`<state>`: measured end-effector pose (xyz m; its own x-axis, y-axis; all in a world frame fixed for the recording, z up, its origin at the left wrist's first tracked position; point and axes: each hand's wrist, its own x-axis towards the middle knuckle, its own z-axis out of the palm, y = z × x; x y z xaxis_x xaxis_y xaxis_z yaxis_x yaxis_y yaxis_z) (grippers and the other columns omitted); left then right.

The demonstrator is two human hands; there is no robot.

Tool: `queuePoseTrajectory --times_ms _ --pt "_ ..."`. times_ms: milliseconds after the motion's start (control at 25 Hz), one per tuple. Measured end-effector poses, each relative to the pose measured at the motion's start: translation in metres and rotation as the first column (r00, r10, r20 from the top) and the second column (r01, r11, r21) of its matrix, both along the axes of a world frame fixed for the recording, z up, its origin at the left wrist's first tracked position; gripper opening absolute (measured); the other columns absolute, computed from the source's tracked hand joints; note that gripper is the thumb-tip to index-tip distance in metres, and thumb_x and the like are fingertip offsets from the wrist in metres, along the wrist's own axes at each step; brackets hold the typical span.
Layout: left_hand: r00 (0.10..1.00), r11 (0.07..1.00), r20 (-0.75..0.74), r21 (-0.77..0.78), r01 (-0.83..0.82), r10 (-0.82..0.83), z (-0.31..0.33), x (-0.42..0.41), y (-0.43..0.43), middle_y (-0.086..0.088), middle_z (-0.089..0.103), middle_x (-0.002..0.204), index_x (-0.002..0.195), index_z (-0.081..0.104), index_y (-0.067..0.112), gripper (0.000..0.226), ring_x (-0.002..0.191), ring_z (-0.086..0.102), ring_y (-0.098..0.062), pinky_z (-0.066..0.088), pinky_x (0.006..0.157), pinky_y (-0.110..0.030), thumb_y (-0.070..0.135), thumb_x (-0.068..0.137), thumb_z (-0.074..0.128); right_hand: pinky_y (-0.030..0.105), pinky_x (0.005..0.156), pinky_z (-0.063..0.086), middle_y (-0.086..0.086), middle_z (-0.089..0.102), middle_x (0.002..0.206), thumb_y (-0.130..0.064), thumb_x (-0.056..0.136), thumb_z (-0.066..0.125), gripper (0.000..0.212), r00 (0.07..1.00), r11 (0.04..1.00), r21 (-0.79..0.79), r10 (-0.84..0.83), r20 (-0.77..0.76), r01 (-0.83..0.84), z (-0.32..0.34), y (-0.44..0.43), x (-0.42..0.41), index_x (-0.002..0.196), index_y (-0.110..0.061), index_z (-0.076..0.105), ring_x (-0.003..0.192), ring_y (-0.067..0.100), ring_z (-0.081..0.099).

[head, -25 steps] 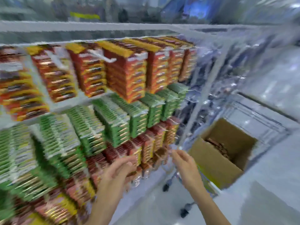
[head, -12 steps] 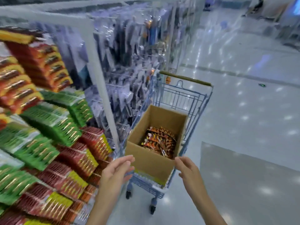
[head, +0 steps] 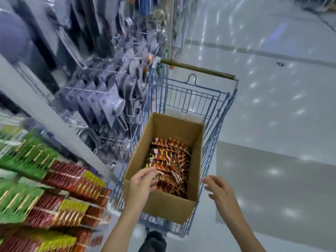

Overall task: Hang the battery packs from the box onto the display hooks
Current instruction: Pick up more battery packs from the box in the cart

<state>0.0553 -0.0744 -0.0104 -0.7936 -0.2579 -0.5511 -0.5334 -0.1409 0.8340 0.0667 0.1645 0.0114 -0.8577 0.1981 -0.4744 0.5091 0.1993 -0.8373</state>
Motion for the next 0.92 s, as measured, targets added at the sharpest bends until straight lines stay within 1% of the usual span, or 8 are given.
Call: queuePoseTrajectory --times_ms 120,360,400,480,560,680,800,920 --pt "0.986 0.998 0.156 0.031 0.049 -0.053 -0.050 -0.057 0.012 0.001 0.076 0.107 0.112 0.074 0.020 0.015 0.100 0.073 -0.021 0.061 0.086 -0.036 0.021 0.101 0.065 0.042 0.097 0.052 -0.009 0.073 0.106 -0.056 0.091 0.062 0.031 0.997 0.999 0.011 -0.046 0.058 0.046 -0.001 -0.006 -0.027 0.105 -0.030 0.069 0.105 0.013 0.068" --pt "0.879 0.998 0.475 0.065 0.003 -0.034 -0.148 -0.131 0.052 -0.005 0.066 0.095 0.087 0.063 0.016 0.010 0.086 0.065 -0.022 0.055 0.087 -0.036 0.016 0.096 0.066 0.036 0.096 0.051 -0.016 0.073 0.096 -0.043 0.095 0.067 0.018 0.964 0.994 -0.027 -0.098 0.246 0.108 -0.021 -0.014 -0.058 0.101 -0.027 0.073 0.103 0.009 0.067" --pt "0.861 0.999 0.509 0.049 -0.014 -0.013 -0.167 -0.141 0.059 -0.007 0.067 0.102 0.097 0.067 0.012 0.006 0.090 0.066 -0.025 0.054 0.093 -0.037 0.015 0.093 0.070 0.034 0.093 0.051 -0.011 0.074 0.099 -0.040 0.095 0.068 0.016 0.956 0.991 -0.048 -0.107 0.275 0.125 -0.026 -0.014 -0.063 0.101 -0.026 0.073 0.103 0.010 0.066" --pt "0.819 1.000 0.574 0.012 -0.022 0.011 -0.197 -0.157 0.074 -0.012 0.069 0.117 0.122 0.065 0.004 0.037 0.108 0.067 -0.033 0.053 0.105 -0.046 0.017 0.089 0.076 0.028 0.085 0.049 -0.006 0.075 0.102 -0.034 0.096 0.068 0.012 0.936 0.986 -0.085 -0.110 0.335 0.146 -0.030 -0.016 -0.073 0.100 -0.024 0.073 0.104 0.012 0.066" --pt "0.792 0.998 0.610 -0.060 -0.003 0.039 -0.215 -0.171 0.090 -0.019 0.068 0.126 0.135 0.059 0.000 0.056 0.119 0.065 -0.040 0.051 0.108 -0.051 0.020 0.088 0.080 0.024 0.081 0.048 -0.011 0.076 0.099 -0.032 0.096 0.068 0.009 0.919 0.986 -0.096 -0.088 0.385 0.134 -0.036 -0.015 -0.082 0.098 -0.025 0.074 0.104 0.011 0.066" --pt "0.779 0.979 0.623 -0.191 0.066 0.069 -0.232 -0.188 0.112 -0.019 0.057 0.145 0.149 0.047 0.002 0.072 0.138 0.052 -0.039 0.042 0.114 -0.049 0.024 0.089 0.081 0.022 0.082 0.049 -0.018 0.076 0.091 -0.028 0.096 0.069 0.007 0.908 0.987 -0.104 -0.072 0.412 0.126 -0.046 -0.011 -0.098 0.095 -0.025 0.075 0.101 0.008 0.068" --pt "0.780 0.958 0.605 -0.285 0.025 0.159 -0.241 -0.194 0.124 -0.018 0.062 0.138 0.141 0.056 0.004 0.057 0.133 0.057 -0.038 0.049 0.108 -0.050 0.023 0.092 0.077 0.020 0.083 0.049 -0.016 0.076 0.093 -0.026 0.096 0.068 0.007 0.908 0.987 -0.113 -0.060 0.415 0.117 -0.051 -0.005 -0.116 0.097 -0.025 0.076 0.101 0.007 0.068" --pt "0.830 0.936 0.485 -0.333 -0.117 0.276 -0.233 -0.189 0.123 -0.007 0.067 0.106 0.110 0.066 0.006 0.025 0.110 0.067 -0.029 0.055 0.094 -0.048 0.020 0.092 0.076 0.021 0.086 0.050 -0.011 0.076 0.102 -0.026 0.097 0.068 0.009 0.912 0.985 -0.133 -0.047 0.407 0.110 -0.047 0.000 -0.130 0.100 -0.024 0.075 0.105 0.009 0.067"
